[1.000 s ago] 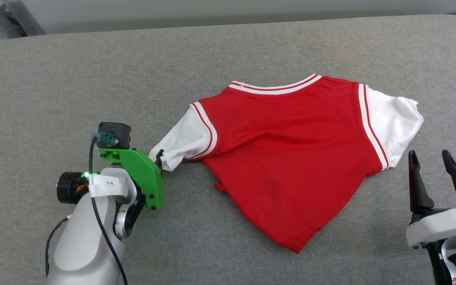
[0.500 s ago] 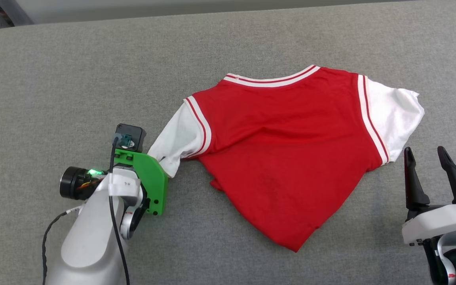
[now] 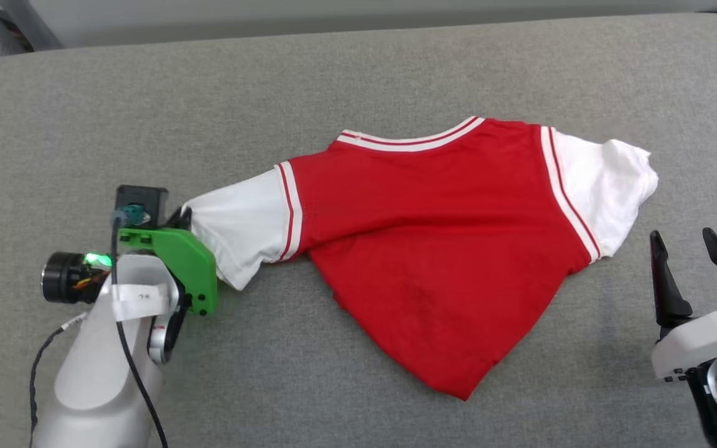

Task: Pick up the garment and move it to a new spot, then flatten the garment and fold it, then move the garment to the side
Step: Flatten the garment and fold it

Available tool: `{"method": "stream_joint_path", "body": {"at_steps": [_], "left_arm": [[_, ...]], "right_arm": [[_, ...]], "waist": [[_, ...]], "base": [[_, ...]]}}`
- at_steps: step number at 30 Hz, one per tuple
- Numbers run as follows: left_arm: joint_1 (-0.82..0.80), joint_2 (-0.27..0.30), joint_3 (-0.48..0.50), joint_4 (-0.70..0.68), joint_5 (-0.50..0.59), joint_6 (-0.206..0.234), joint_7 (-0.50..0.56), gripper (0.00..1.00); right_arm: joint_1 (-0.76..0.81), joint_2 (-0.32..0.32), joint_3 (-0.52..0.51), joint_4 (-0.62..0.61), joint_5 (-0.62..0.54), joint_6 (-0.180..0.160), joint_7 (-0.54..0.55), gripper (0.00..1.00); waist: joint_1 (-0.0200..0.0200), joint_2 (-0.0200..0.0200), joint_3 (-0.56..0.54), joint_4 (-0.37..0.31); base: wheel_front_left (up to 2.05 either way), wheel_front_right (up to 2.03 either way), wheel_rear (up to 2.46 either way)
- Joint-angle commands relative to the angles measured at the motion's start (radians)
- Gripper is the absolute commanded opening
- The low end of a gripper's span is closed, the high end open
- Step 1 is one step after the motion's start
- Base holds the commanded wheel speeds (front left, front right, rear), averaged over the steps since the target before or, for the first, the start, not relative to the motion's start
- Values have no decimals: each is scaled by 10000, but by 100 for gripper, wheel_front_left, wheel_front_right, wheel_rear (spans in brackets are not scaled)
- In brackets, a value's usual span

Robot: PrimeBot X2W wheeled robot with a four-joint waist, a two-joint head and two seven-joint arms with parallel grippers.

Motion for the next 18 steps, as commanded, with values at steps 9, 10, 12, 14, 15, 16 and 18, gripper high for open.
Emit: {"method": "stream_joint_path", "body": {"at_steps": [9, 10, 12, 14, 15, 16, 18], "left_arm": [[265, 178, 320, -1402, -585, -293, -952, 0], [357, 156, 349, -1667, -719, -348, -889, 0], [541, -17, 393, -2206, -1219, -617, -715, 0], [687, -90, 432, -2708, -1569, -733, -486, 0], [746, -49, 403, -2922, -1570, -738, -388, 0], [820, -17, 371, -3180, -1573, -727, -274, 0], [938, -50, 346, -3644, -1661, -685, -96, 0]], "right_arm": [[-483, -1477, 291, -2, 334, -11, 2853, 100], [-675, -1685, 346, 31, 508, -11, 3371, 100], [-1060, -2052, 470, 93, 924, -11, 4362, 100], [-1499, -2433, 525, 150, 1291, -11, 5227, 100], [-1685, -2631, 608, 213, 1402, -11, 5614, 100], [-1924, -2854, 712, 296, 1556, -11, 6043, 100], [-2401, -3175, 835, 518, 1836, -11, 6747, 100]], "waist": [[0, 0, -292, 384], [0, 0, -242, 420], [0, 0, -114, 531], [0, 0, 67, 678], [0, 0, 148, 738], [0, 0, 251, 810], [0, 0, 452, 944]], "base": [[0, 0, 0], [0, 0, 0], [0, 0, 0], [0, 0, 0], [0, 0, 0], [0, 0, 0], [0, 0, 0]]}}
